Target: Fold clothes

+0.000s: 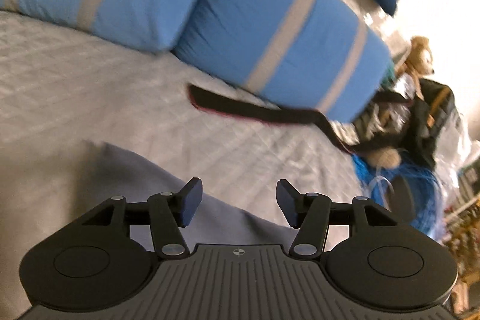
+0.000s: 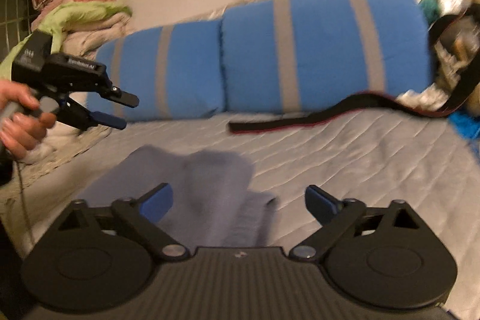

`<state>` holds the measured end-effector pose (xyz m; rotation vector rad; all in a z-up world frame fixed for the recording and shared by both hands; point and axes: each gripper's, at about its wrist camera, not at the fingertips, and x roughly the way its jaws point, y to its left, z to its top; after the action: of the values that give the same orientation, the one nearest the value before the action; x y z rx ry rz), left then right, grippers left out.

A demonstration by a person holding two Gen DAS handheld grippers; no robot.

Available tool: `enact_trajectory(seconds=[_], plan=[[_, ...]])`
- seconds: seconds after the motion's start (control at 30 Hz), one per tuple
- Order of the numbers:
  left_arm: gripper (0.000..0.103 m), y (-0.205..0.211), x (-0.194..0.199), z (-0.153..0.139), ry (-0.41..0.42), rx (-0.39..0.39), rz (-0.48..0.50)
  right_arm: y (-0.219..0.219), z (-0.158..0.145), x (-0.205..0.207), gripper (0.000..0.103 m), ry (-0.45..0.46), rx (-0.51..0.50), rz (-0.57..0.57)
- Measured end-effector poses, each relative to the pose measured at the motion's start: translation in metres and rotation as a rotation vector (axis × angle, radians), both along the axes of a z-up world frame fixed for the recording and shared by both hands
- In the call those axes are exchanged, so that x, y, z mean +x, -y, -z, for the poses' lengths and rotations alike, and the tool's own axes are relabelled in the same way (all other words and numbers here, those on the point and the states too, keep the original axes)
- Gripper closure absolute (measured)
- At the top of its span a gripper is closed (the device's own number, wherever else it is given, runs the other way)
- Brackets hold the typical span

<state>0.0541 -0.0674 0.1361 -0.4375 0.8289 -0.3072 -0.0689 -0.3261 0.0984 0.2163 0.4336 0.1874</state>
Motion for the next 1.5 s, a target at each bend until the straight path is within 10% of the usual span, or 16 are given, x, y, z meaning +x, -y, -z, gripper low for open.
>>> enact_trajectory(seconds=[0.2, 0.47, 0.53, 0.93, 1.07, 1.2, 1.37, 1.5], plan=[[0.050, -0.038, -0.015, 0.029, 0.104, 0.041, -0.045, 0.018, 0.005, 0.029, 0.024, -0.078, 0.215, -0.013], [0.050, -0.042, -0.012, 0.030, 0.038, 0.052, 0.025, 0.032, 0.016, 0.067, 0.086, -0.190, 0.354, -0.003], [0.050, -0.044, -0.012, 0.028, 0.025, 0.020, 0.028, 0.035, 0.017, 0.072, 0.087, -0.201, 0.353, 0.004], [0.050, -0.049, -0.019, 0.039, -0.013, 0.021, 0.040, 0.040, 0.011, 0.091, 0.085, -0.166, 0.314, 0.038], [0.050, -0.045, -0.022, 0.038, 0.005, 0.048, 0.044, 0.033, 0.005, 0.081, 0.037, -0.097, 0.196, 0.090], [0.050, -0.036, -0.030, 0.033, 0.087, 0.126, 0.063, 0.015, -0.011, 0.054, 0.028, 0.081, -0.011, 0.117], [0.052, -0.019, -0.039, 0.031, 0.205, 0.259, 0.117, -0.016, -0.014, 0.039, 0.086, 0.172, -0.171, 0.031], [0.071, -0.004, -0.039, 0.038, 0.256, 0.387, 0.162, -0.033, -0.010, 0.050, 0.093, 0.139, -0.227, -0.043]])
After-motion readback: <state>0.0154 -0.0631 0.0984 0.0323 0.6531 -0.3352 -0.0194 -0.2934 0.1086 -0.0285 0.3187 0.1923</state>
